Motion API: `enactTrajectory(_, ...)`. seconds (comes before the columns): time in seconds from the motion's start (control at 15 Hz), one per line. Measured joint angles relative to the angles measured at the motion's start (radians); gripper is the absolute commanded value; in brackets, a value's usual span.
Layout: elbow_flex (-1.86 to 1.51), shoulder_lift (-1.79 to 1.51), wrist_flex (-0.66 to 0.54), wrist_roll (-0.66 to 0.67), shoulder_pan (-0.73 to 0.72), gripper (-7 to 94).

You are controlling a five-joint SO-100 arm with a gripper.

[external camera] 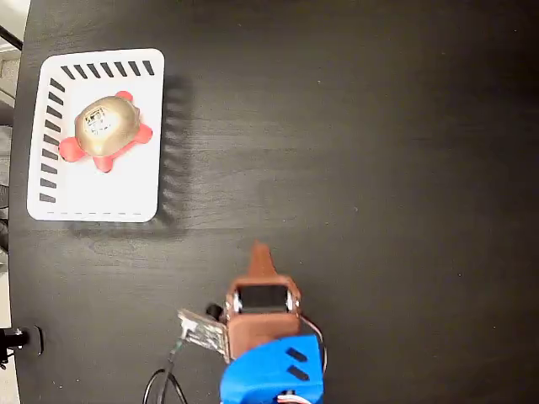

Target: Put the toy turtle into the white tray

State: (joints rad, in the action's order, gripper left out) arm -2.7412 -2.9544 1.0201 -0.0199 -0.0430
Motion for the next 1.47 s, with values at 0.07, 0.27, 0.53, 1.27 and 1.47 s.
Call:
enactTrajectory(0.07, -0.051, -0.054, 0.015, 0.0, 0.008, -1)
enactTrajectory(0.27, -0.126, -0.178, 0.095, -0.026, 0.008, -1)
enactTrajectory(0.53, -0.169, -0.324, 0.218, -0.071, 0.026, -1)
enactTrajectory(1.27, -0.167, -0.337, 0.321, -0.087, 0.034, -1)
enactTrajectory(1.47, -0.167, -0.337, 0.321, -0.087, 0.034, -1)
